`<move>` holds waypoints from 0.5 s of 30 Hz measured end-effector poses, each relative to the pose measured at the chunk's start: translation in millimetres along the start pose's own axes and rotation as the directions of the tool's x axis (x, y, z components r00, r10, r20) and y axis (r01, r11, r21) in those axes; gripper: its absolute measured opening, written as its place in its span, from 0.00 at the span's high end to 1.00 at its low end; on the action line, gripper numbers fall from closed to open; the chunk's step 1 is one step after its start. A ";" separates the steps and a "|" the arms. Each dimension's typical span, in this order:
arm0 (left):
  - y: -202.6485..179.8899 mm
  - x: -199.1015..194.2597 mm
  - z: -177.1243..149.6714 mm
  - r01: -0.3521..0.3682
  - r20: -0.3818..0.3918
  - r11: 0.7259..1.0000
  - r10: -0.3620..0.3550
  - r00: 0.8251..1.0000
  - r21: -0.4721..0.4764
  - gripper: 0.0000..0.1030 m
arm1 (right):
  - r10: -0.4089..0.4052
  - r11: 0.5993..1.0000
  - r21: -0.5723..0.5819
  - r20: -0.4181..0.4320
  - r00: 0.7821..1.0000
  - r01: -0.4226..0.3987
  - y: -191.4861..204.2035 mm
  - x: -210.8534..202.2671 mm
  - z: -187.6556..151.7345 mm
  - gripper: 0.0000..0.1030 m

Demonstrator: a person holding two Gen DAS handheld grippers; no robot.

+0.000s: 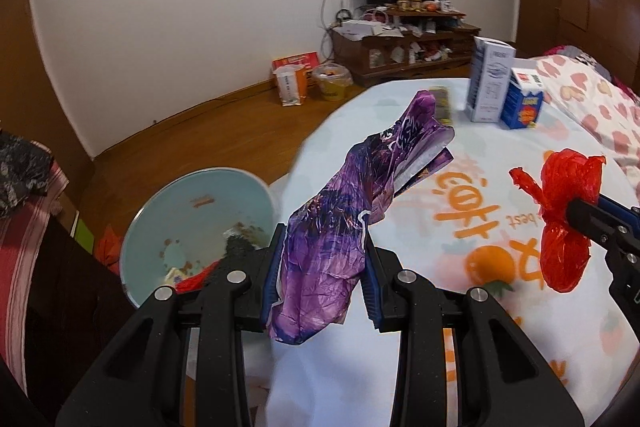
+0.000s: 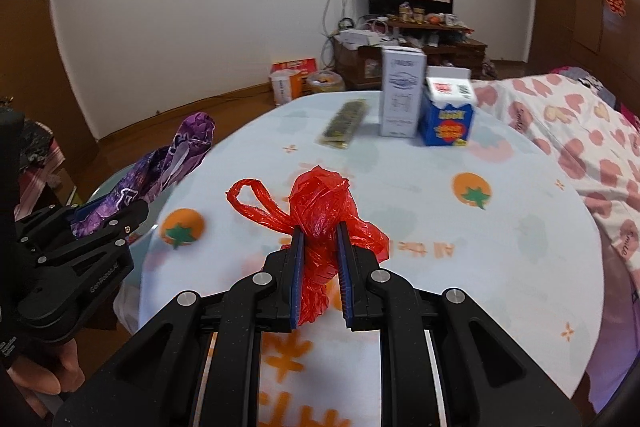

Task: Collect trash
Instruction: 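Carry the red bag and purple wrapper over the blue bin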

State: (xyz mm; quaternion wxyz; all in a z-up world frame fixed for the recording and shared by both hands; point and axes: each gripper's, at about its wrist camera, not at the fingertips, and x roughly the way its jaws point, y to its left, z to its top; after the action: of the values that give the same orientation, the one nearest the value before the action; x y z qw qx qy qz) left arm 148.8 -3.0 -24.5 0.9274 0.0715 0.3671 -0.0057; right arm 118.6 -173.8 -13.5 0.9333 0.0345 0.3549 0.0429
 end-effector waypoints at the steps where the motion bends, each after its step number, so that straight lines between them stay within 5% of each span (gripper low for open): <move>1: 5.1 0.1 -0.4 -0.008 -0.001 1.000 0.008 1.000 -0.008 0.67 | 0.008 1.000 -0.006 0.000 1.000 -0.008 5.1 1.6 1.1 0.84; 15: 73.7 4.2 -5.1 -0.092 -0.017 0.989 0.090 0.996 -0.119 0.67 | 0.104 0.990 -0.095 -0.006 0.995 -0.104 73.6 17.1 17.3 0.84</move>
State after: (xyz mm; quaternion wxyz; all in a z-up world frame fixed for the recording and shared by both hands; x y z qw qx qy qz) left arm 153.0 70.9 -21.6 0.9271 0.0324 0.3686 0.0592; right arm 138.8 -99.4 -5.0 0.9302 0.0086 0.3505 0.1085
